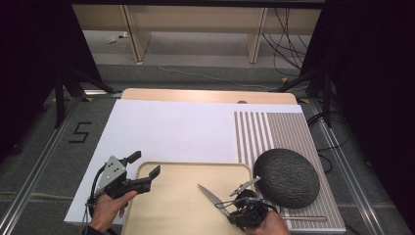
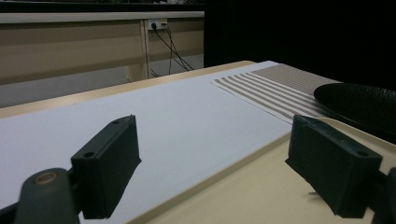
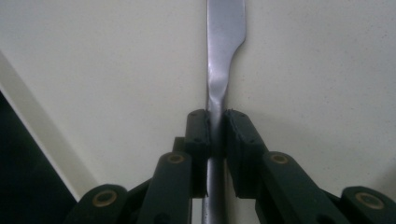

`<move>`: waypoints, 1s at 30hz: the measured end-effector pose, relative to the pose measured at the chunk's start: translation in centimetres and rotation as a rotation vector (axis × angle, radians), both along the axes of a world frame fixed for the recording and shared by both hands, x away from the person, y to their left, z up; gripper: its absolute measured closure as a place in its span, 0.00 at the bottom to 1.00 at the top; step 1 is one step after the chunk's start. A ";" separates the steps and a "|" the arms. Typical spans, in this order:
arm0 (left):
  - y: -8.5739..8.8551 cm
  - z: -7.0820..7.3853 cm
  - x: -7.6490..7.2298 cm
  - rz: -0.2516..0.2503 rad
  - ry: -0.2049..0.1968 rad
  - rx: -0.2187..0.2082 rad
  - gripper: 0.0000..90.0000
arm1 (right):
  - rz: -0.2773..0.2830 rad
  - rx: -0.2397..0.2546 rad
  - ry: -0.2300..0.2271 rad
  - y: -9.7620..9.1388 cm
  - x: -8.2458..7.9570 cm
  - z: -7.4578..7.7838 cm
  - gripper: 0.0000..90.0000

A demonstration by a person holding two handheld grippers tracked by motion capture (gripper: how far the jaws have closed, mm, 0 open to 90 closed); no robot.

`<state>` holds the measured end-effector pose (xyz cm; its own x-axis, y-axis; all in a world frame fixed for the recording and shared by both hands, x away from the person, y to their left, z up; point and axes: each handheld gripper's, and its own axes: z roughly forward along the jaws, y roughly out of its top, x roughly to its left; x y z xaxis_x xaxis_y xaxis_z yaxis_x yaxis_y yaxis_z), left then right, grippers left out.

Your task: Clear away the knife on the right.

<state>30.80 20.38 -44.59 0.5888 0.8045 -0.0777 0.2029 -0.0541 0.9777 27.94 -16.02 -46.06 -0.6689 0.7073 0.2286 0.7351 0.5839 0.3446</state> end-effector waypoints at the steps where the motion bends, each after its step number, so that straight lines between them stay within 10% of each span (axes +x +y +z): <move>1: 0.0 0.0 0.0 -0.002 0.000 -0.002 0.18 | 0.007 -0.013 -0.017 0.1 -0.1 0.0 0.88; 12: 0.1 0.0 0.0 -0.004 -0.004 0.006 0.18 | 0.032 0.126 -0.135 0.4 -0.7 1.0 0.59; 19: 0.0 0.1 0.0 -0.006 -0.005 0.008 0.18 | 0.052 0.158 -0.184 0.8 -1.2 0.8 0.77; 30: -0.1 0.0 0.0 -0.004 -0.005 0.009 0.19 | 0.103 0.020 -0.213 1.8 -1.9 -0.1 1.00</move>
<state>30.76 20.31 -44.56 0.5922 0.8029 -0.0681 0.1981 -0.0631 0.9781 26.04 -14.20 -46.16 -0.7722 0.6292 0.0881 0.5813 0.6437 0.4978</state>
